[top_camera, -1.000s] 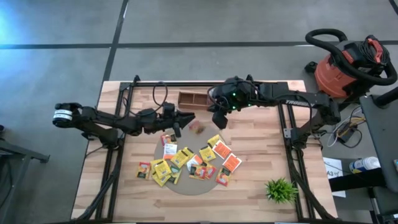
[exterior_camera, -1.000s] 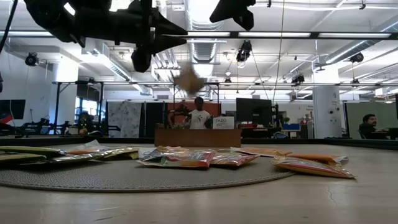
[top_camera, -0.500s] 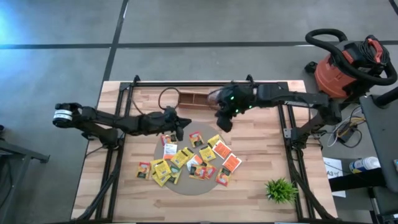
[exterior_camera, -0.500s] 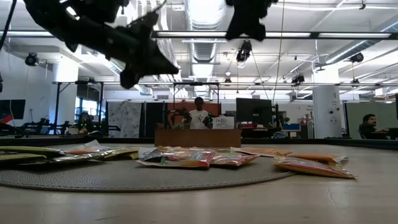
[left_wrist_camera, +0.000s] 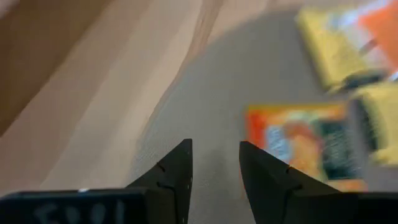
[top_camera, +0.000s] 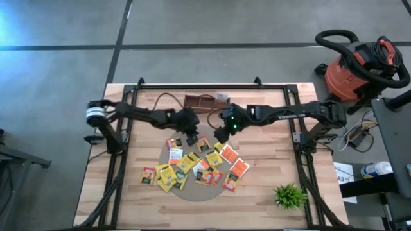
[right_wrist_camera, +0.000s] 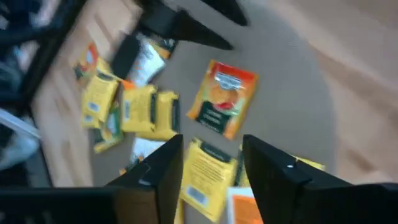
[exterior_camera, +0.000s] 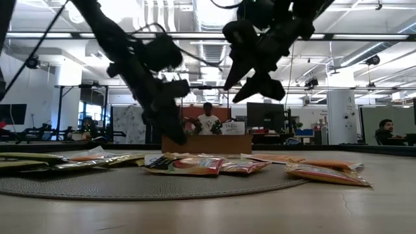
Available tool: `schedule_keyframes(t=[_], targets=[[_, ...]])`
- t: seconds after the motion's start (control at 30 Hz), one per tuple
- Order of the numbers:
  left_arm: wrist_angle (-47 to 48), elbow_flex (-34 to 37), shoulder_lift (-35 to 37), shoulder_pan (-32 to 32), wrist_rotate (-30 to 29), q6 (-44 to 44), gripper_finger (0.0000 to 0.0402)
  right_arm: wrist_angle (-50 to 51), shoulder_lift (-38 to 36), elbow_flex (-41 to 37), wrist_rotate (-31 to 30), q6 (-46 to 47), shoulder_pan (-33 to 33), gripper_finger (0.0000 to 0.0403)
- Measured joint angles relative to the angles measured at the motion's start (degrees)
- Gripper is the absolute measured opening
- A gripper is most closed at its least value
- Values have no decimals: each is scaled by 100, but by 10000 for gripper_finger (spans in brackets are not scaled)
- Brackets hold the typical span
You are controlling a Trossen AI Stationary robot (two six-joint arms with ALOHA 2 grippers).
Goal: Pick & Place Tea
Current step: Put the orange tea bag into the middle compartment of the wooden organizer
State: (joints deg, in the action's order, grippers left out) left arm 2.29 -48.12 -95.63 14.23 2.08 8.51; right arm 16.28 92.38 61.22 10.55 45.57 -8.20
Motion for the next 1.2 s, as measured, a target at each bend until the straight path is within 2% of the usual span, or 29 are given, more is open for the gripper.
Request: schedule_keyframes(t=[0.17,0.33,0.47,0.87,1.2], targets=[[321,-402,-445,80,561,-92,126,-556,-20,-290,15,690,190,175],[446,-407,-473,77,1079,11,126,-780,104,-426,18,1016,434,172],[596,-404,-462,70,1373,49,126,-1197,504,-383,83,1063,546,161],[659,-402,-457,56,1530,275,126,-1335,2141,563,796,901,530,131],[1101,-383,-106,45,1603,169,126,-1009,2344,570,750,671,528,128]])
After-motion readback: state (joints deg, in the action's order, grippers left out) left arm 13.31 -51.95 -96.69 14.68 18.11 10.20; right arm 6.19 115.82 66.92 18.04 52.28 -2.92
